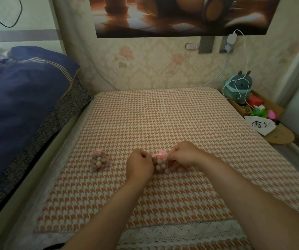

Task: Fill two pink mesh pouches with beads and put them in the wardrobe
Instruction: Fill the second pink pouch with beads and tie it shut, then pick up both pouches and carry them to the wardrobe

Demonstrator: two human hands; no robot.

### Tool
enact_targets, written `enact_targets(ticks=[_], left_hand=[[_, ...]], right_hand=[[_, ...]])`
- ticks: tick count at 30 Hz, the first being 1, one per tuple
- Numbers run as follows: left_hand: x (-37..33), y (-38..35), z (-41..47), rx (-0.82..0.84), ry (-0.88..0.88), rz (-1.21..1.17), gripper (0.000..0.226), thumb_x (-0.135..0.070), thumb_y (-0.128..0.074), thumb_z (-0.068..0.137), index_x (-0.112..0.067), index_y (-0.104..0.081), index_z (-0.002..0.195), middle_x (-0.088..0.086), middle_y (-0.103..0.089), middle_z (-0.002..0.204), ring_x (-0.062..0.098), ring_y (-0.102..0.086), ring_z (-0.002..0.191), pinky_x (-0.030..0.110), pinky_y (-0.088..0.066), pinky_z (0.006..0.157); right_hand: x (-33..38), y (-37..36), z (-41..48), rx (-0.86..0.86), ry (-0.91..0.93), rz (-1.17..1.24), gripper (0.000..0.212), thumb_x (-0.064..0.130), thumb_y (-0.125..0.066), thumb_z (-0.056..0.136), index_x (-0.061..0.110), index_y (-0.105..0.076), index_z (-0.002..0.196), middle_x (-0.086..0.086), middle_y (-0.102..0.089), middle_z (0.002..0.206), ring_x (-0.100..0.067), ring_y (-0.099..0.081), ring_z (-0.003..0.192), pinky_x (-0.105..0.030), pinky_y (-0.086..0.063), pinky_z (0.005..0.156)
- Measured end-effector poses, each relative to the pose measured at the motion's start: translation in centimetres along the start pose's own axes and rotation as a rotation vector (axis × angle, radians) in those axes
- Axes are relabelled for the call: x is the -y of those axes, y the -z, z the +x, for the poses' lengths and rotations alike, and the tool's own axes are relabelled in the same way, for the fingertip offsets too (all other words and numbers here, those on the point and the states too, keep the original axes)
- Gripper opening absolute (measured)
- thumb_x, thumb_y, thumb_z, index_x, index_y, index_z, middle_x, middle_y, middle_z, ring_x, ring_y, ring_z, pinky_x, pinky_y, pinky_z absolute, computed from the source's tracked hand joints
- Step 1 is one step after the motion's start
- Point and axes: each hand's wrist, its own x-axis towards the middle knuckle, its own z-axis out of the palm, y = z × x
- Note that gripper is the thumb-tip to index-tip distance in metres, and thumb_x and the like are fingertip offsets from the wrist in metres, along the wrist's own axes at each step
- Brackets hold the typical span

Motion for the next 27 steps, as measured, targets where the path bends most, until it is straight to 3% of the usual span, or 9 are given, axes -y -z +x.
enact_targets(ticks=[3, 9, 13, 15, 17, 19, 23, 25, 27], left_hand=[[0.0, 0.0, 0.0, 0.005, 0.0, 0.009, 0.015, -0.025, -0.054, 0.096, -0.018, -0.06, 0.085, -0.004, -0.062, 0.08, 0.01, -0.054, 0.07, 0.024, -0.035, 0.051], [0.1, 0.6, 0.2, 0.134, -0.123, -0.008, 0.011, -0.026, -0.057, 0.095, -0.02, -0.065, 0.091, -0.004, -0.068, 0.083, 0.008, -0.061, 0.07, 0.023, -0.043, 0.054], [0.5, 2.2, 0.9, 0.298, -0.219, 0.029, 0.019, -0.026, -0.051, 0.099, -0.023, -0.058, 0.116, -0.002, -0.071, 0.089, 0.015, -0.068, 0.074, 0.031, -0.054, 0.059], [1.1, 3.7, 1.4, 0.175, -0.336, 0.229, 0.027, -0.021, -0.047, 0.099, -0.023, -0.055, 0.126, 0.001, -0.07, 0.103, 0.017, -0.066, 0.087, 0.031, -0.052, 0.069], [2.2, 5.7, 1.9, -0.023, -0.398, 0.416, 0.037, -0.017, -0.05, 0.097, -0.022, -0.054, 0.133, 0.003, -0.063, 0.122, 0.021, -0.058, 0.111, 0.036, -0.048, 0.089], [3.8, 7.7, 2.8, -0.167, -0.372, 0.561, 0.04, -0.02, -0.054, 0.095, -0.02, -0.051, 0.135, 0.007, -0.056, 0.131, 0.026, -0.047, 0.121, 0.039, -0.04, 0.098], [6.5, 10.3, 4.1, -0.112, -0.106, 0.599, 0.034, -0.04, -0.048, 0.096, -0.025, -0.052, 0.127, 0.015, -0.046, 0.134, 0.036, -0.042, 0.122, 0.046, -0.039, 0.099], [7.3, 10.5, 4.9, -0.036, -0.077, 0.514, 0.029, -0.042, -0.05, 0.095, -0.025, -0.057, 0.117, 0.012, -0.054, 0.125, 0.033, -0.049, 0.114, 0.042, -0.044, 0.093], [7.4, 10.1, 5.4, -0.008, -0.132, 0.368, 0.033, -0.035, -0.054, 0.095, -0.02, -0.059, 0.124, 0.007, -0.065, 0.114, 0.025, -0.06, 0.104, 0.034, -0.051, 0.088]], right_hand=[[0.1, -0.2, -0.1, -0.01, 0.001, -0.022, 0.016, 0.014, -0.066, 0.095, 0.006, -0.072, 0.082, -0.016, -0.079, 0.082, -0.027, -0.079, 0.074, -0.027, -0.048, 0.047], [0.7, -0.4, -1.1, 0.093, 0.067, 0.092, 0.02, 0.024, -0.068, 0.097, 0.012, -0.068, 0.112, -0.006, -0.078, 0.082, -0.019, -0.068, 0.066, -0.028, -0.05, 0.053], [0.5, -1.3, -0.8, 0.074, 0.112, 0.059, 0.03, 0.022, -0.074, 0.093, 0.014, -0.065, 0.121, -0.007, -0.08, 0.086, -0.02, -0.071, 0.074, -0.033, -0.055, 0.062], [0.9, -1.8, -0.8, 0.099, 0.16, 0.031, 0.029, 0.019, -0.072, 0.095, 0.01, -0.068, 0.122, -0.01, -0.08, 0.091, -0.017, -0.071, 0.077, -0.032, -0.056, 0.069], [1.3, -2.4, -0.9, 0.098, 0.187, -0.004, 0.029, 0.012, -0.069, 0.097, 0.008, -0.067, 0.125, -0.009, -0.079, 0.087, -0.008, -0.069, 0.068, -0.021, -0.053, 0.061], [1.8, -3.2, -1.0, 0.109, 0.177, 0.037, 0.029, 0.004, -0.065, 0.098, 0.004, -0.064, 0.127, -0.006, -0.074, 0.081, -0.002, -0.067, 0.059, -0.014, -0.049, 0.052], [2.4, -4.6, -0.9, 0.13, 0.164, 0.062, 0.021, 0.003, -0.063, 0.099, 0.007, -0.065, 0.12, -0.003, -0.072, 0.078, -0.002, -0.062, 0.051, -0.02, -0.047, 0.05], [2.5, -5.0, -0.7, 0.118, 0.162, 0.047, 0.018, 0.004, -0.063, 0.099, 0.009, -0.066, 0.116, -0.004, -0.072, 0.077, -0.003, -0.059, 0.05, -0.023, -0.045, 0.053], [2.5, -5.1, -0.7, 0.09, 0.154, 0.077, 0.022, 0.003, -0.063, 0.098, 0.007, -0.068, 0.119, -0.002, -0.073, 0.076, -0.004, -0.059, 0.05, -0.022, -0.045, 0.05]])
